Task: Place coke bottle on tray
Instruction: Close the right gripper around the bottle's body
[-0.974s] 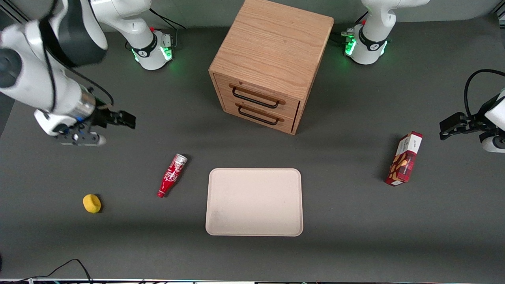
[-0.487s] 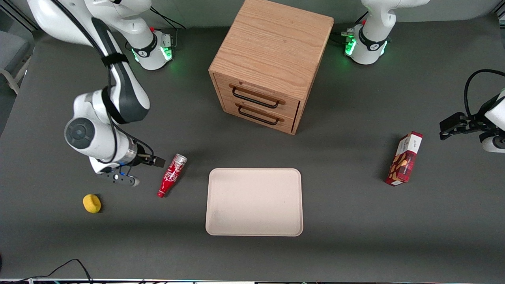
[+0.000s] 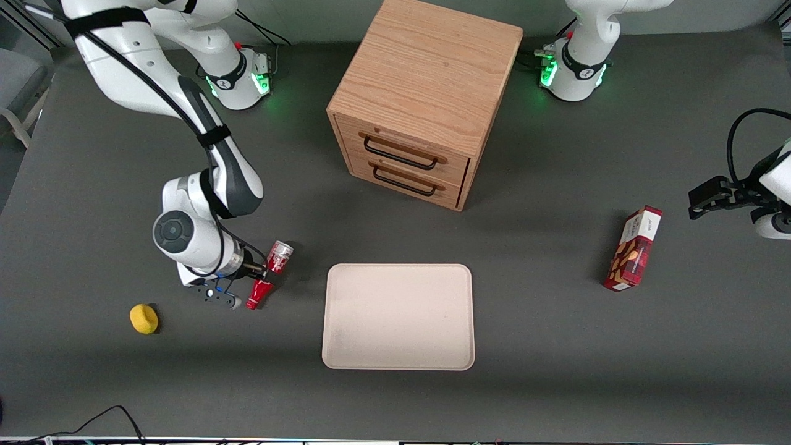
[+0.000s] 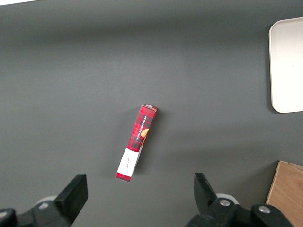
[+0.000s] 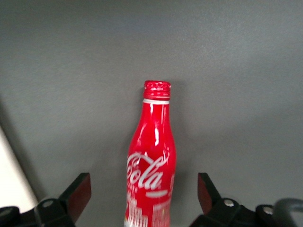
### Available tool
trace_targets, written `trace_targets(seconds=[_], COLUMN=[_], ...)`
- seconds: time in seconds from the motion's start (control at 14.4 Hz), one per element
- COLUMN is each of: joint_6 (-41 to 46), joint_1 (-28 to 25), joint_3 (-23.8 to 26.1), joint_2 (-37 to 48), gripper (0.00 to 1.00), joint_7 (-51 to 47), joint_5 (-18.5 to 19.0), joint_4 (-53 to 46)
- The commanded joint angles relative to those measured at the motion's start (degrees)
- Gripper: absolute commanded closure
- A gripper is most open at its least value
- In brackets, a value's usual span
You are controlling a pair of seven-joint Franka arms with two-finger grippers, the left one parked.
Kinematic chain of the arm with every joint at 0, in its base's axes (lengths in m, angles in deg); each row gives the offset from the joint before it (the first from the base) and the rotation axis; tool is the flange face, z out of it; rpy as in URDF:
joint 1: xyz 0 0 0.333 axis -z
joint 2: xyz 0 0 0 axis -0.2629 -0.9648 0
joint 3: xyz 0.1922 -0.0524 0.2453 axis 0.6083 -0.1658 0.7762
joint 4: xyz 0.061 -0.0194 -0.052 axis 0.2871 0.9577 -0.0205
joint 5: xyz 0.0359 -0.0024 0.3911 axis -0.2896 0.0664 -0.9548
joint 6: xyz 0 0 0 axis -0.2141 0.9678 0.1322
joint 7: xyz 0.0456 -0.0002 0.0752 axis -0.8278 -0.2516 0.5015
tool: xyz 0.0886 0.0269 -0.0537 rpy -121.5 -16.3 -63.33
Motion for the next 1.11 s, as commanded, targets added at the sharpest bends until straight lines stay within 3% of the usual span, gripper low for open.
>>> trace_targets(seconds=[0.0, 0.28, 0.42, 0.56, 0.63, 0.7, 1.04], joint_6=[-3.61, -4.93, -4.85, -4.84, -4.76, -4.32, 12.69], joint_1=[-0.9, -1.87, -1.87, -2.13, -2.13, -2.13, -0.9], joint_3=[-0.17, -0.26, -0.17, -0.26, -0.17, -0.17, 2.2], joint_2=[-2.02, -4.04, -4.13, -4.13, -4.05, -3.26, 10.07], gripper=[0.0, 0.0, 0.06, 0.43, 0.78, 1.0, 1.0], joint_7=[-4.51, -8.03, -9.09, -9.0, -9.0, -9.0, -7.69], joint_5=[2.08, 3.12, 4.27, 4.97, 6.02, 6.55, 6.65], joint_4=[0.34, 0.43, 0.43, 0.78, 0.95, 1.74, 1.4])
